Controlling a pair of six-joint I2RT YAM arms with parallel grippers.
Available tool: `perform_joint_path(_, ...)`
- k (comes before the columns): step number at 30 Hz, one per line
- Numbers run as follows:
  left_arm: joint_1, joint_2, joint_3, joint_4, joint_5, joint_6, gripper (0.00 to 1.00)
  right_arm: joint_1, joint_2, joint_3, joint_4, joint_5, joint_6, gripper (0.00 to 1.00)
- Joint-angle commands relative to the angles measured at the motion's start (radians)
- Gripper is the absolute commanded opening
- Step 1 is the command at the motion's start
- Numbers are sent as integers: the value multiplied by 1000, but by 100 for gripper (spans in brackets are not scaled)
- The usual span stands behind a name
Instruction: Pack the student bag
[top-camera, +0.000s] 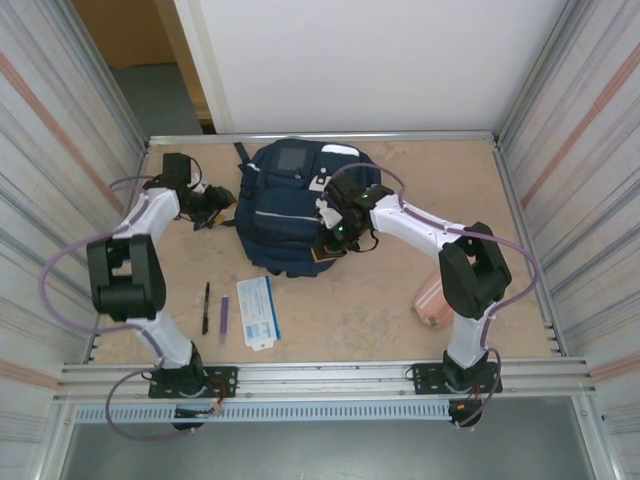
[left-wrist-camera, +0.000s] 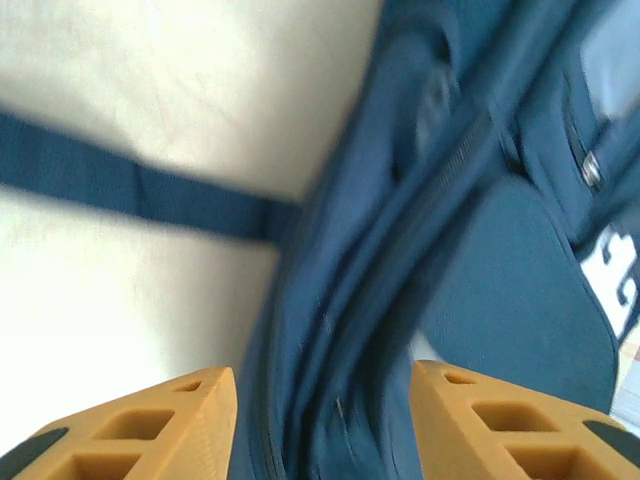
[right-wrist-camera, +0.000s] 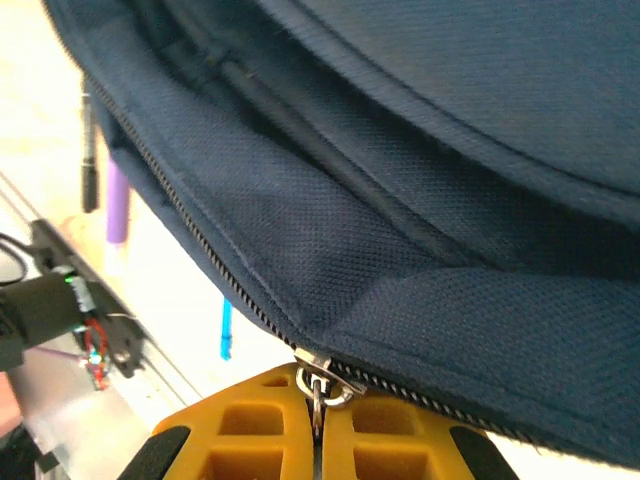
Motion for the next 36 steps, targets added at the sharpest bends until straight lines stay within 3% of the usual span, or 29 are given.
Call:
perform_joint_path(1,-80,-173,-104,-63,-52,-54,57,25,34,74,12,-92,29,0)
perform_joint_path(7,-268,-357,-262,-22,-155,-216,59,63,69,72,94,-177,71,0)
perform_joint_path(16,-308,-311,-315,38,-201,-291,58,137,123,77,173,-279,106,0)
perform_joint_path(20,-310,-244,-327,116,-229,-275,42,165,132,78,172,-295,102,0)
perform_joint_path(23,-288,-205,-328,153,-181,-233,2,153,127,64,123,-236,75,0)
perform_joint_path(27,-268,-234,-320,127,-207,-174,0,94,109,17,42,-128,3,0)
perform_joint_path(33,-174,-295,-315,66,-196,-102,0,-67,75,-95,24,-65,-84,0)
perform_joint_path(36,-118,-296,-311,76,-96,-73,0,-148,76,-122,14,21,-122,0)
